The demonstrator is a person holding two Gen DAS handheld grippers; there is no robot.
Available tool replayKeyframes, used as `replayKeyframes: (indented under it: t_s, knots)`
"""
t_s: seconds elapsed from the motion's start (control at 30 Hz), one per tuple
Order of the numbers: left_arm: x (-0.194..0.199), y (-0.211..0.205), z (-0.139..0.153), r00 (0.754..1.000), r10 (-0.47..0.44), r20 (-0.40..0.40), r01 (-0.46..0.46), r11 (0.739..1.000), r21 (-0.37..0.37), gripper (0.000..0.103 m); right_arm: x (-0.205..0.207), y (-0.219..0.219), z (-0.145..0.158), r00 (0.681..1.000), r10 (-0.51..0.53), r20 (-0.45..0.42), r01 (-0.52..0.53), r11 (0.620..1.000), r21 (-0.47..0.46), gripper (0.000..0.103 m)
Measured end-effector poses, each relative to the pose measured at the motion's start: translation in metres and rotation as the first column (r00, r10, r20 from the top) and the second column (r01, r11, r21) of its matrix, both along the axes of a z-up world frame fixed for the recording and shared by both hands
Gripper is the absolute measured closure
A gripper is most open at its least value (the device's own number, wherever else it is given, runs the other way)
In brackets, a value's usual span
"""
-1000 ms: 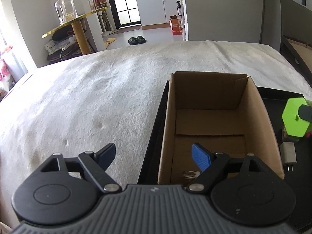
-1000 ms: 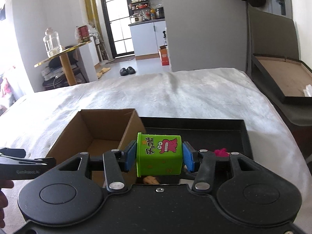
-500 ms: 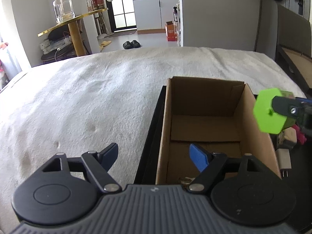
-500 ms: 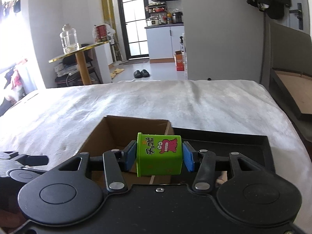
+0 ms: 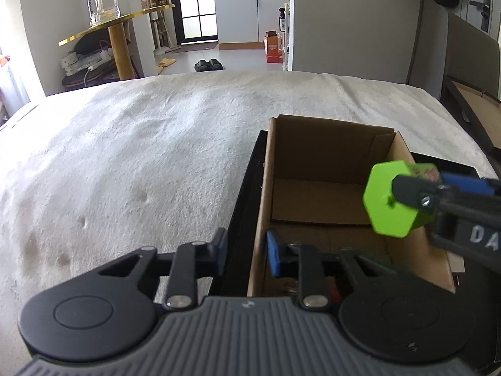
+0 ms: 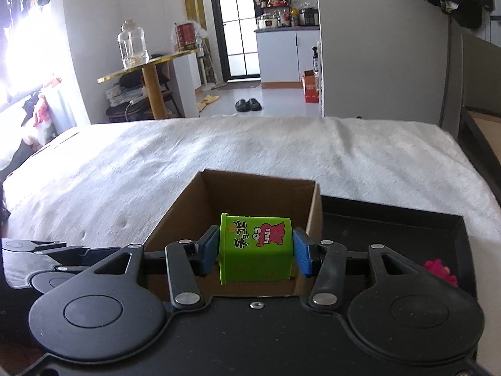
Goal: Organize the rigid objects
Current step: 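Carry the green cube over the box and open the right gripper, then lower the right gripper onto the white charger plug and close it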
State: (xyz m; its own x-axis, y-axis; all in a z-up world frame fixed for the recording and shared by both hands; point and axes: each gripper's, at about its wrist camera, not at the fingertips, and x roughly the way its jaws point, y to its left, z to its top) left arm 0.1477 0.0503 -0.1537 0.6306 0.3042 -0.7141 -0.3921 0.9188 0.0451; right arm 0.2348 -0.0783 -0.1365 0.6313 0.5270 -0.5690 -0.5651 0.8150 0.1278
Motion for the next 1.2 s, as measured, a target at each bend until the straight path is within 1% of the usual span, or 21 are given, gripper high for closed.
replayKeyframes:
  t_s: [0.07, 0.13, 0.37, 0.5, 0.73, 0.93, 1.2]
  knots:
    - [-0.002, -0.001, 0.0, 1.0, -0.011, 0.003, 0.011, 1.0, 0.001, 0.083, 0.001, 0.003, -0.004, 1.0, 0.001, -0.018, -0.001, 1.0, 0.0, 0.054]
    - [-0.002, -0.002, 0.0, 1.0, -0.015, 0.004, 0.015, 1.0, -0.002, 0.085, 0.002, 0.006, -0.007, 0.999, 0.001, -0.032, 0.0, 1.0, 0.002, 0.054]
    - [-0.003, 0.0, 0.0, 1.0, -0.015, 0.004, 0.015, 1.0, -0.005, 0.085, 0.006, 0.016, -0.009, 0.998, 0.003, -0.068, 0.0, 1.0, 0.03, 0.052]
    - [-0.002, 0.0, 0.0, 1.0, -0.012, -0.002, 0.012, 1.0, -0.008, 0.085, 0.008, 0.013, -0.012, 0.996, -0.005, -0.086, 0.008, 1.0, 0.026, 0.052]
    - [-0.001, -0.003, 0.0, 1.0, -0.006, -0.011, 0.006, 1.0, 0.008, 0.085, 0.004, -0.006, -0.009, 0.996, -0.016, -0.084, 0.018, 1.0, 0.022, 0.052]
    - [0.001, -0.009, 0.004, 1.0, -0.008, -0.017, 0.009, 1.0, 0.027, 0.085, 0.005, -0.033, -0.004, 0.995, -0.06, -0.083, 0.063, 0.997, 0.033, 0.052]
    - [0.003, -0.014, 0.012, 1.0, 0.004, -0.011, -0.004, 0.998, 0.063, 0.084, 0.008, -0.059, -0.008, 0.989, -0.106, -0.099, 0.11, 0.993, 0.036, 0.052]
